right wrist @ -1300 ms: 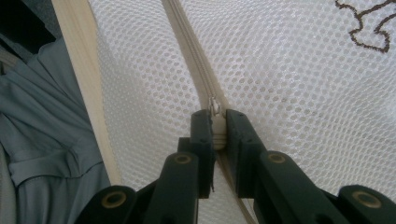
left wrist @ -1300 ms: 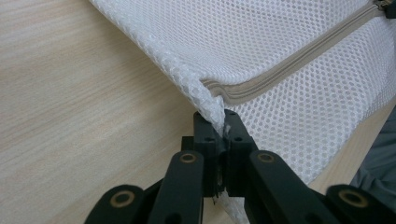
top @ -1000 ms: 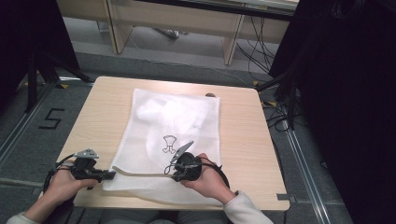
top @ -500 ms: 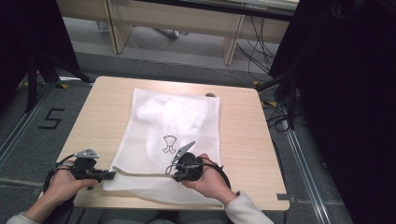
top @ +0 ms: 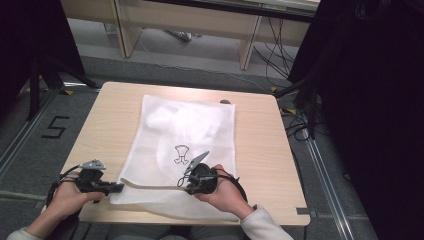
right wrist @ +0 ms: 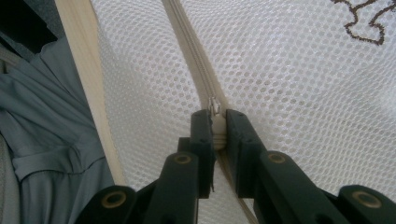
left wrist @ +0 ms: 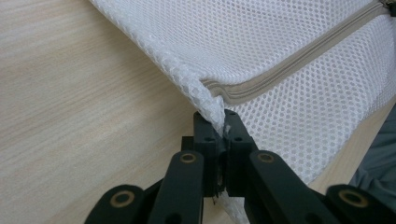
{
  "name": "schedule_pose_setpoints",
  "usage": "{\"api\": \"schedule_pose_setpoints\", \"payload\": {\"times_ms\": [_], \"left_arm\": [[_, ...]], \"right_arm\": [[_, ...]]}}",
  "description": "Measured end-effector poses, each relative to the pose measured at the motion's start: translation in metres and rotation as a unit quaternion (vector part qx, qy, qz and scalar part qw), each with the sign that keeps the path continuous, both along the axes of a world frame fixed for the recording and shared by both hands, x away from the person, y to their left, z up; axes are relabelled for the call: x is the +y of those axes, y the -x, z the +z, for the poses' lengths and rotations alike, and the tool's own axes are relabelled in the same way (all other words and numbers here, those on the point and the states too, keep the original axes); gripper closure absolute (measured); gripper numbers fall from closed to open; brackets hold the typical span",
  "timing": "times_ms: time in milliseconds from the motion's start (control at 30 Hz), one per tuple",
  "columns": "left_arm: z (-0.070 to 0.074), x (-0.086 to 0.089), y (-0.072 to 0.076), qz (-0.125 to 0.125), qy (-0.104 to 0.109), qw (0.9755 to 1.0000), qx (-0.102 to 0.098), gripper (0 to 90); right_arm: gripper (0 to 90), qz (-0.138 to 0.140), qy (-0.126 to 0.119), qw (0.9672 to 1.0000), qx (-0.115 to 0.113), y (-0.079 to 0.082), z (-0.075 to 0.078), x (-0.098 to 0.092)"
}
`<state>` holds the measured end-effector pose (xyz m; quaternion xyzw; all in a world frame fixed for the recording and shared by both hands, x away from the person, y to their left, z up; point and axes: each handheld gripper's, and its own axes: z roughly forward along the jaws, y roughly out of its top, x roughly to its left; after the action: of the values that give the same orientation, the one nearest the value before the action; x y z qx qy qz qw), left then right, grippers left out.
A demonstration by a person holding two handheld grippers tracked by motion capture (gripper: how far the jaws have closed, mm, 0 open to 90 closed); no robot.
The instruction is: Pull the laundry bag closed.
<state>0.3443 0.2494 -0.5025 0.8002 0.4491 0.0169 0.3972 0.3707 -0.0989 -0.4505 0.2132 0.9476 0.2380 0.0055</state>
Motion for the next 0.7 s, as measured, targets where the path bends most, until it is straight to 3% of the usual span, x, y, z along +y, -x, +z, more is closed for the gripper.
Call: {"api": "schedule_pose_setpoints", "payload": {"times_ms": [333, 700], "left_arm": [[0.001, 0.001, -0.001, -0.007, -0.009, 0.9999, 0.009, 86.0], [0.0, 0.0, 0.0, -0.001, -0.003, 1.0, 0.0, 86.0]], "right_arm": [[82.3, -0.006, 0.003, 1.0, 0.0, 0.0, 0.0, -0.006], [82.3, -0.008, 0.003, 1.0, 0.0, 0.001, 0.001, -0.011]]}}
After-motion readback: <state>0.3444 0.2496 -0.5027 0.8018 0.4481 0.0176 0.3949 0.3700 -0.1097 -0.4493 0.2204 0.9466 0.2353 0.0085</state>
